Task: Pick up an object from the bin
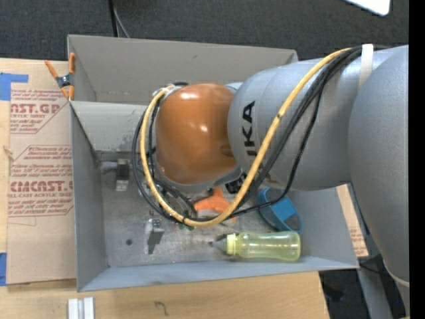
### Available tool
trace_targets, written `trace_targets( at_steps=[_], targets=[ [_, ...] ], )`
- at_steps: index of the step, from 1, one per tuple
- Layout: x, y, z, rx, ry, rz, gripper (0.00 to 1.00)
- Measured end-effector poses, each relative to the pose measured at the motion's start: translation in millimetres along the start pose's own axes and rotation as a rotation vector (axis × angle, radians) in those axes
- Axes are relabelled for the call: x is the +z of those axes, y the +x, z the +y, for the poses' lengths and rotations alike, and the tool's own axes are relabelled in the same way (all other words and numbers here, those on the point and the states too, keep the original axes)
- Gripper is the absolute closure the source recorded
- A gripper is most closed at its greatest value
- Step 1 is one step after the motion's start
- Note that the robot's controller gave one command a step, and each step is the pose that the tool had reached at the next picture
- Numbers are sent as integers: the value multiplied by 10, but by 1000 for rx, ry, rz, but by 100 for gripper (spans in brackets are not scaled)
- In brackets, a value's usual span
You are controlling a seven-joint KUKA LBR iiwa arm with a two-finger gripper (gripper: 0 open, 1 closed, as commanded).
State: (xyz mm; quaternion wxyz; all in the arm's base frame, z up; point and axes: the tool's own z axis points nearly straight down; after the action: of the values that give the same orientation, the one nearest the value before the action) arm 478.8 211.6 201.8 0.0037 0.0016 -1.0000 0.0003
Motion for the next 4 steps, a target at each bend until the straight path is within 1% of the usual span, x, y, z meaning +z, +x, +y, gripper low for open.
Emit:
trace_targets(
  at_steps=[1,2,3,4],
  targets=[
    [-38,-21,-10,2,-2,-8,0],
    [378,-118,-242,-80,-2,-13,0],
    [816,-57,-549,-22,-1,-8,0],
    [416,-133,-722,-44,1,1,0]
  ],
)
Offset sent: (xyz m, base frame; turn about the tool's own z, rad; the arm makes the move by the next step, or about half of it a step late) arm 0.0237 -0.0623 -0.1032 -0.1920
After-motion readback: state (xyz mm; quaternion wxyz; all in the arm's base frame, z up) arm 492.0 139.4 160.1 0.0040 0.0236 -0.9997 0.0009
